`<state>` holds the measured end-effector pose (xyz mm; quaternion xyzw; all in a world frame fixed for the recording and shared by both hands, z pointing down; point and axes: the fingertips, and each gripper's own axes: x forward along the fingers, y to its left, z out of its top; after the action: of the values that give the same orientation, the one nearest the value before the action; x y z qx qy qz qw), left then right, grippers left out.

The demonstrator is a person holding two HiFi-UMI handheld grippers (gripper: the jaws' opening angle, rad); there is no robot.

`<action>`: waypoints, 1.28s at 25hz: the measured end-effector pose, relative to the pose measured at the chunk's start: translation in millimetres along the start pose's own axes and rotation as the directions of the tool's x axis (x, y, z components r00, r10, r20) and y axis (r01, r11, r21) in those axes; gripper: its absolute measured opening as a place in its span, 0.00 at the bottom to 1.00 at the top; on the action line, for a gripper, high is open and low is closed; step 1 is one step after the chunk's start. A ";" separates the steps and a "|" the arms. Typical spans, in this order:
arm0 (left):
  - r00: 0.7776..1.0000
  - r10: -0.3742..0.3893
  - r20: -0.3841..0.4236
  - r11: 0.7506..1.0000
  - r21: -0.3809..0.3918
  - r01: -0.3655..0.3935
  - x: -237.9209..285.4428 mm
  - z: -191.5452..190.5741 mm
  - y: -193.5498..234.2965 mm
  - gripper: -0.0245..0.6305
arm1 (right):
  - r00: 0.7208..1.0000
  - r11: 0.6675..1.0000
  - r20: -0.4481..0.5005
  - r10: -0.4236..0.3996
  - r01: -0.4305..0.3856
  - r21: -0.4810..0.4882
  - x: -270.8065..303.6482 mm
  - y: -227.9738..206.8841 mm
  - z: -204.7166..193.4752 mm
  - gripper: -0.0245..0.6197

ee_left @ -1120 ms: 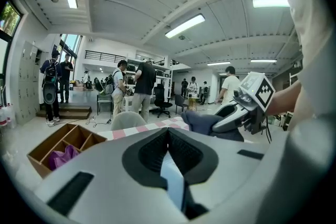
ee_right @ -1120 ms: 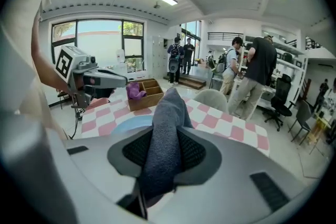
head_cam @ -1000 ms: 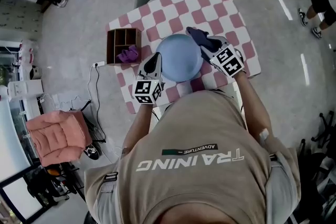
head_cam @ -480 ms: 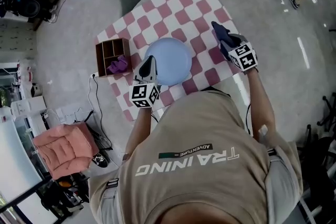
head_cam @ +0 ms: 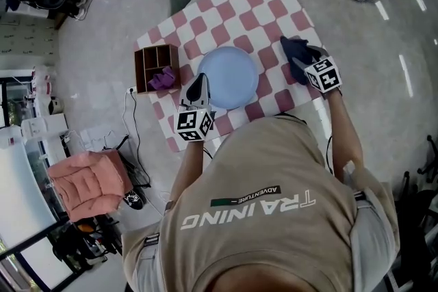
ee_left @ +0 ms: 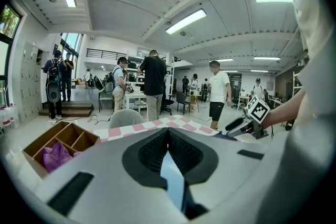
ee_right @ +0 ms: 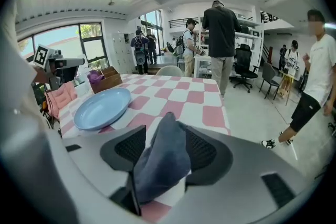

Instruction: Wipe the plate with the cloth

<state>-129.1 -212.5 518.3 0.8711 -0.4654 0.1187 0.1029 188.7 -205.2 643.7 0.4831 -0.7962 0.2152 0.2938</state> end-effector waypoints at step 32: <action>0.958 0.006 0.288 1.000 0.018 -0.012 -77.7 122.2 10.8 0.06 | 0.796 0.869 0.395 0.458 -0.308 -0.387 -72.5 192.1 243.1 0.07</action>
<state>-166.4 -192.7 379.4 0.8779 -0.4781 -0.0046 0.0252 -20.4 -226.3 404.8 0.2964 -0.9485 0.0208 0.1097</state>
